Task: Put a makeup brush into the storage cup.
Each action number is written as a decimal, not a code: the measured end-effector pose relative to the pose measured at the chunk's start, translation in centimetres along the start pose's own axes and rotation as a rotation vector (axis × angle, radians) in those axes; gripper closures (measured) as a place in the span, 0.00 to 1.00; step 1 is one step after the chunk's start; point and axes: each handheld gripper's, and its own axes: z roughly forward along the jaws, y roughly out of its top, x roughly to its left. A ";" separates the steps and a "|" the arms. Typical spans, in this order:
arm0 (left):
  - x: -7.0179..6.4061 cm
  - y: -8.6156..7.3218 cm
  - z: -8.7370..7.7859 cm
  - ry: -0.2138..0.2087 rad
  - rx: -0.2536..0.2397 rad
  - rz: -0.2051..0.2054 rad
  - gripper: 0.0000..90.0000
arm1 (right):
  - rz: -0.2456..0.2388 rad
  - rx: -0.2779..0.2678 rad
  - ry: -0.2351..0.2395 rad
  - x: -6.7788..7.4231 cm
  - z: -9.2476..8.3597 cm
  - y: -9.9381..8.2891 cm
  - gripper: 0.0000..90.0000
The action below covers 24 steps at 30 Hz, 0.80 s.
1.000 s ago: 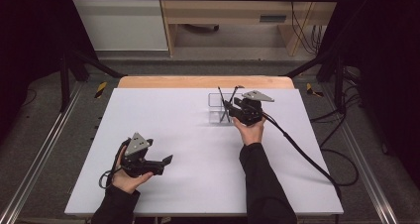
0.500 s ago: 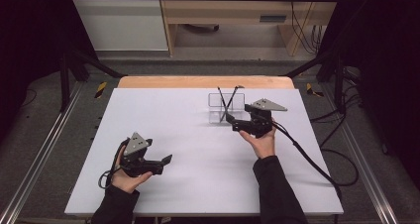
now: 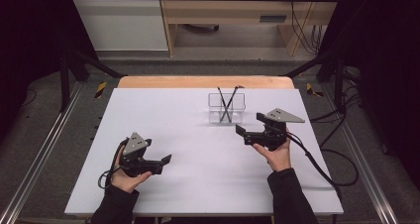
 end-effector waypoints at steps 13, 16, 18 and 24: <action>0.5 -0.3 -0.1 0.008 0.000 -0.018 0.08 | 0.008 0.005 0.001 -0.3 -2.8 -2.1 0.05; 0.5 -0.3 -0.2 0.010 -0.003 -0.018 0.08 | 0.013 0.002 0.002 -0.5 -3.3 -2.5 0.05; 0.6 -0.3 -0.3 0.011 -0.006 -0.023 0.08 | 0.013 0.009 0.001 -0.6 -3.6 -2.8 0.05; 0.8 -0.5 -0.5 0.013 -0.011 -0.024 0.08 | 0.021 0.021 -0.012 -1.0 -4.5 -3.8 0.04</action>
